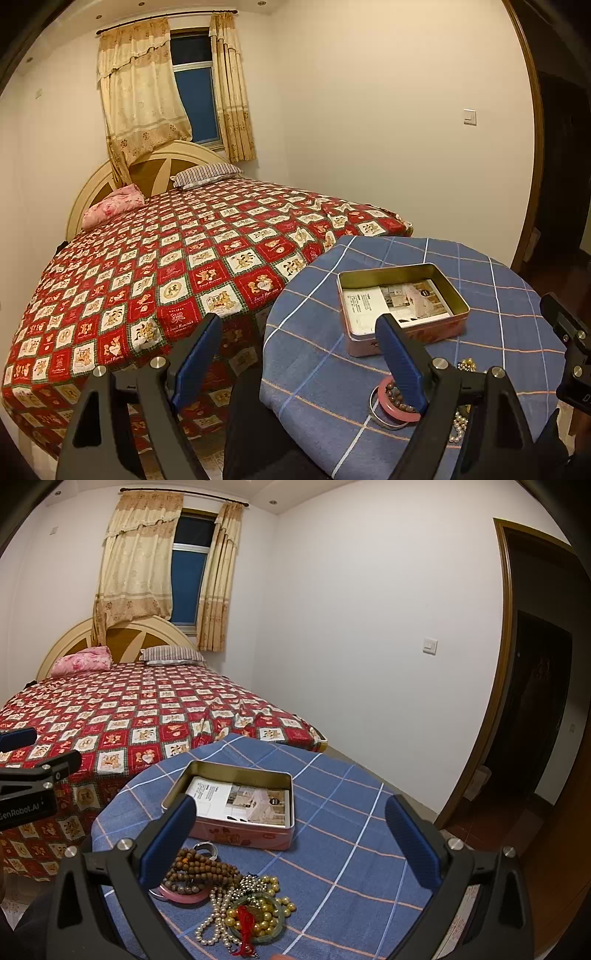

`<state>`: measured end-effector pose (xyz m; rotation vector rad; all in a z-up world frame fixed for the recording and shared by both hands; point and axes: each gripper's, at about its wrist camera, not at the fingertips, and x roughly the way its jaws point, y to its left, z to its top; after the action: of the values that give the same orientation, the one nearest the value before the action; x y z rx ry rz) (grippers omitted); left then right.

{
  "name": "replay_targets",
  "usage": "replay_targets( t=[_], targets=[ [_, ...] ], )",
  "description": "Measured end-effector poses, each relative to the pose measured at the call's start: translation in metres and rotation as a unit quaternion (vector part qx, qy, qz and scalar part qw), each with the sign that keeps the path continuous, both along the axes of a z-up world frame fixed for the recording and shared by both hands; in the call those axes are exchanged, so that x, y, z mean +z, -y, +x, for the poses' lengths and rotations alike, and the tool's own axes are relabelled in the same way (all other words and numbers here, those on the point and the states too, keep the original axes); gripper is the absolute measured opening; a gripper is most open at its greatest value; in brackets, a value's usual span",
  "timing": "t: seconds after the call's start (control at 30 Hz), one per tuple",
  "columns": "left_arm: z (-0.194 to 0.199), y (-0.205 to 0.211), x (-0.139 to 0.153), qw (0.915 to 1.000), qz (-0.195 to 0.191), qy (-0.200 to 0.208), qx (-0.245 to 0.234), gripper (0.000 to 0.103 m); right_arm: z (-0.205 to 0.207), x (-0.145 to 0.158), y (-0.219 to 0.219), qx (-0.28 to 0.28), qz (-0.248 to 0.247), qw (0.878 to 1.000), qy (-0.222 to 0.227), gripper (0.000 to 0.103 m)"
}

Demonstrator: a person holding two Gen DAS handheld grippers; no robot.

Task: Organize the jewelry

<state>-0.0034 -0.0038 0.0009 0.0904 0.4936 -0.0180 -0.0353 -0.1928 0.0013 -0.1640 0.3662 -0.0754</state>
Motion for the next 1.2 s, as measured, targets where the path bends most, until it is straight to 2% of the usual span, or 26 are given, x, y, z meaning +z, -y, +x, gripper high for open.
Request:
replay_targets(
  t=[1.2],
  targets=[
    [0.0013,0.0014,0.0016,1.0000,0.002,-0.003,-0.001,0.085,-0.0001,-0.0006,0.0012,0.000,0.003,1.000,-0.002,0.103]
  ],
)
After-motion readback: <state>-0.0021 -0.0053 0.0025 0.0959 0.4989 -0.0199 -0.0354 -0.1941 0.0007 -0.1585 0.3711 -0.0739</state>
